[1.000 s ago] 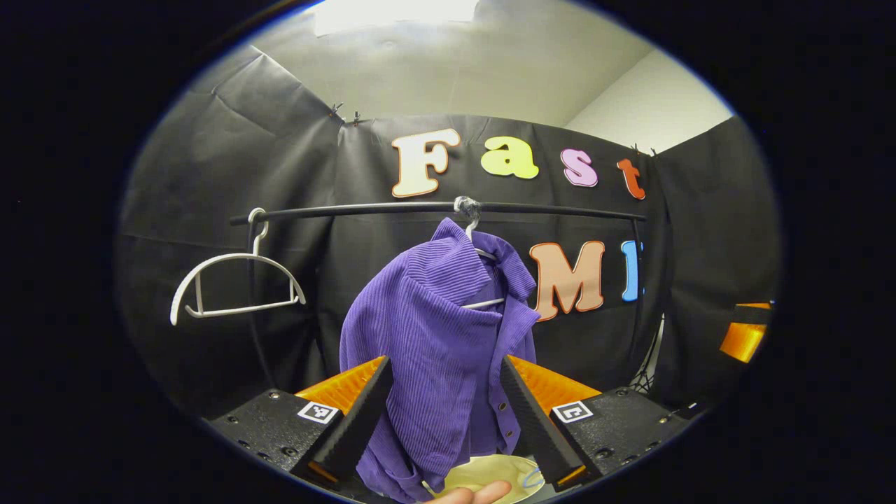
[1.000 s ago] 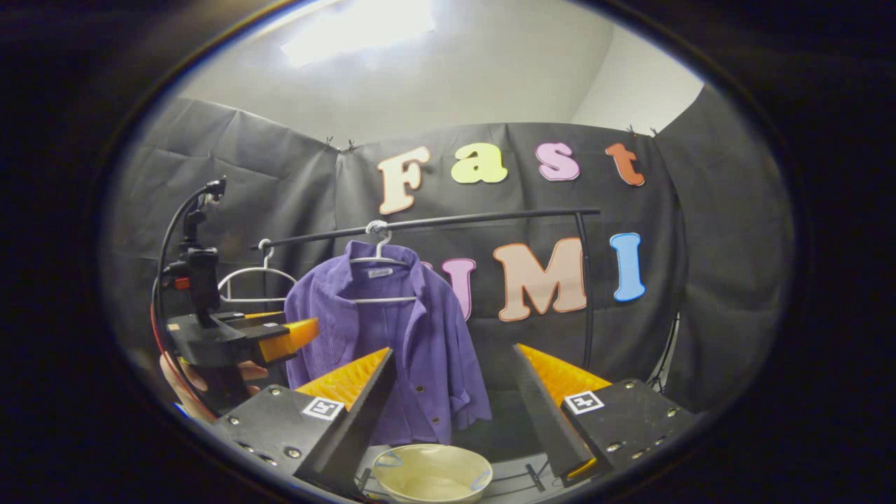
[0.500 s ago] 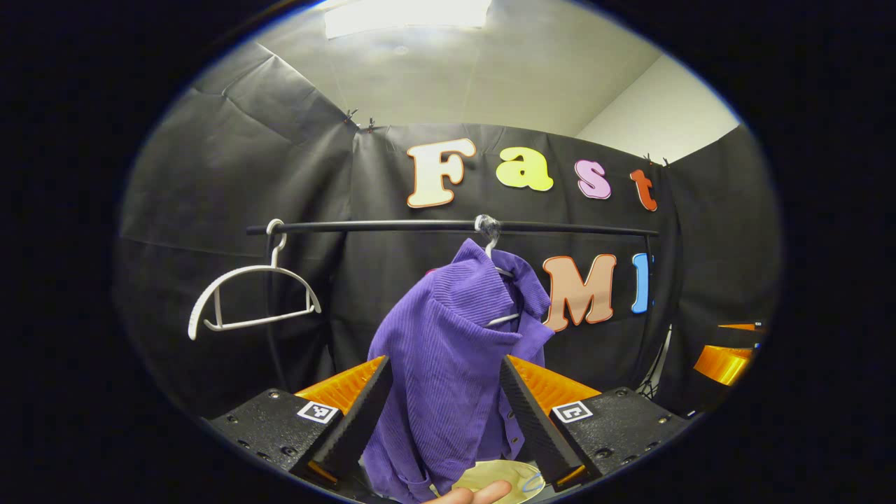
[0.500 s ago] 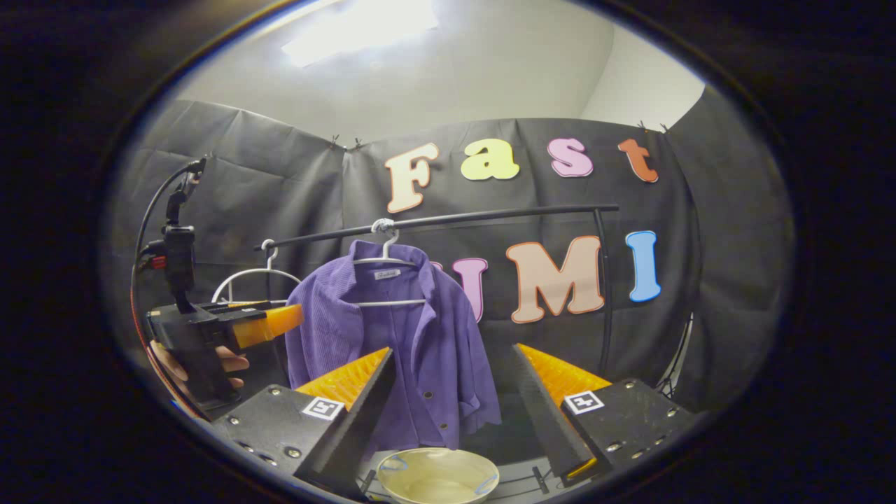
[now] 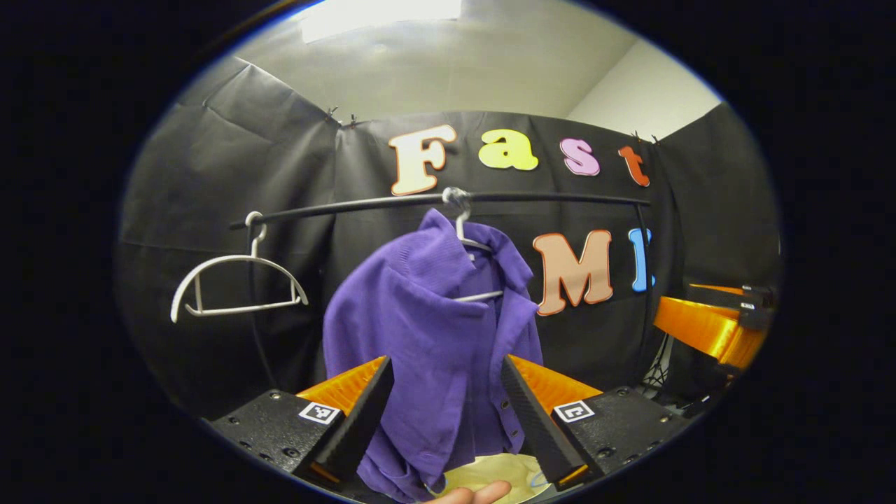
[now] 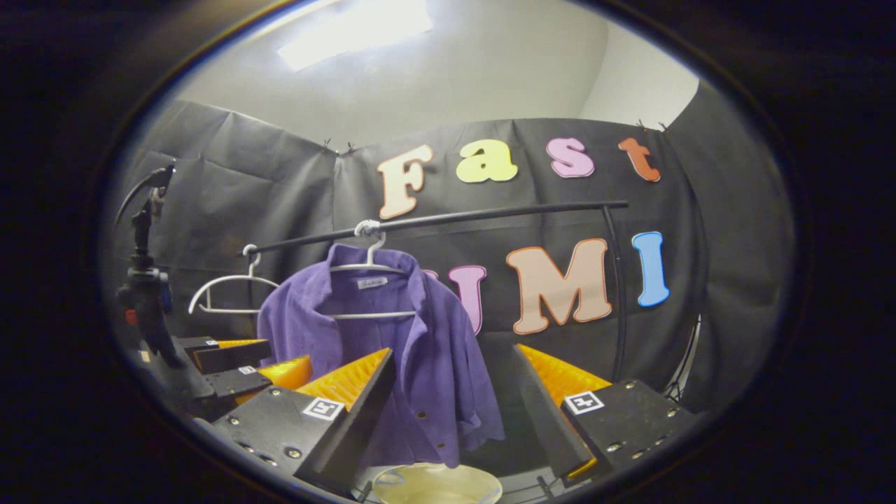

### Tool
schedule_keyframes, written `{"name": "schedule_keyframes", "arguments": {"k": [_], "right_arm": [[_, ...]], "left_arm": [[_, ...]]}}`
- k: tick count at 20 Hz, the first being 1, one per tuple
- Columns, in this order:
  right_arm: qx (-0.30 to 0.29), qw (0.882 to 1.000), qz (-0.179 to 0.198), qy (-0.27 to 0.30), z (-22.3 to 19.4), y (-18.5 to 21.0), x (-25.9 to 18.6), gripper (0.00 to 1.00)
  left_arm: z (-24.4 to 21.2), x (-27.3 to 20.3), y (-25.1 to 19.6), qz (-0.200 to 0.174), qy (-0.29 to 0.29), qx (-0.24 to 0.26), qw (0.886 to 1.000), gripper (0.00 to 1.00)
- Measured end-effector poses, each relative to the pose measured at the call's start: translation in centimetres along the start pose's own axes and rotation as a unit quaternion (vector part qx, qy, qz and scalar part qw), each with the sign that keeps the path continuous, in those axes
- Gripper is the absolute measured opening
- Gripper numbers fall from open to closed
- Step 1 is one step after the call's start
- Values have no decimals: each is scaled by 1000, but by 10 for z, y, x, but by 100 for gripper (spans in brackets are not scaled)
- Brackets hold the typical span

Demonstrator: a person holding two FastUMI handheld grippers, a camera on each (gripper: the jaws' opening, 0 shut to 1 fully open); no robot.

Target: Grasp the clothes on the hanger with both hands and then place them into the laundry hamper below.

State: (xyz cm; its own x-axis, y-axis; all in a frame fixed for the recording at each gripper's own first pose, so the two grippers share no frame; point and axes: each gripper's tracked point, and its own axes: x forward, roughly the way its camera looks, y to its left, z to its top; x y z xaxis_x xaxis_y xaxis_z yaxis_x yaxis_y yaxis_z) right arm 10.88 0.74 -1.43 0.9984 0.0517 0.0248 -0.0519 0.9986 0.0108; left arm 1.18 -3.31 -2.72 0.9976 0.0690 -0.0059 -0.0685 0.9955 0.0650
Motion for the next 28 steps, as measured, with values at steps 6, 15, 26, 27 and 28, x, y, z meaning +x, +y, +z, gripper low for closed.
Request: {"name": "schedule_keyframes", "arguments": {"k": [6,15,26,27,28], "right_arm": [[0,998,60,18,-43,14,64,98],[14,992,118,37,-96,12,127,100],[-10,992,116,39,-106,40,174,99],[-10,992,122,39,-108,47,179,99],[-11,991,126,39,-111,52,182,98]], "left_arm": [[-17,19,20,135,-35,22,990,96],[-54,39,15,213,-23,66,975,99],[-41,54,75,300,-41,79,950,93],[-39,56,75,295,-50,70,952,85],[-44,61,68,279,-47,54,958,92]]}}
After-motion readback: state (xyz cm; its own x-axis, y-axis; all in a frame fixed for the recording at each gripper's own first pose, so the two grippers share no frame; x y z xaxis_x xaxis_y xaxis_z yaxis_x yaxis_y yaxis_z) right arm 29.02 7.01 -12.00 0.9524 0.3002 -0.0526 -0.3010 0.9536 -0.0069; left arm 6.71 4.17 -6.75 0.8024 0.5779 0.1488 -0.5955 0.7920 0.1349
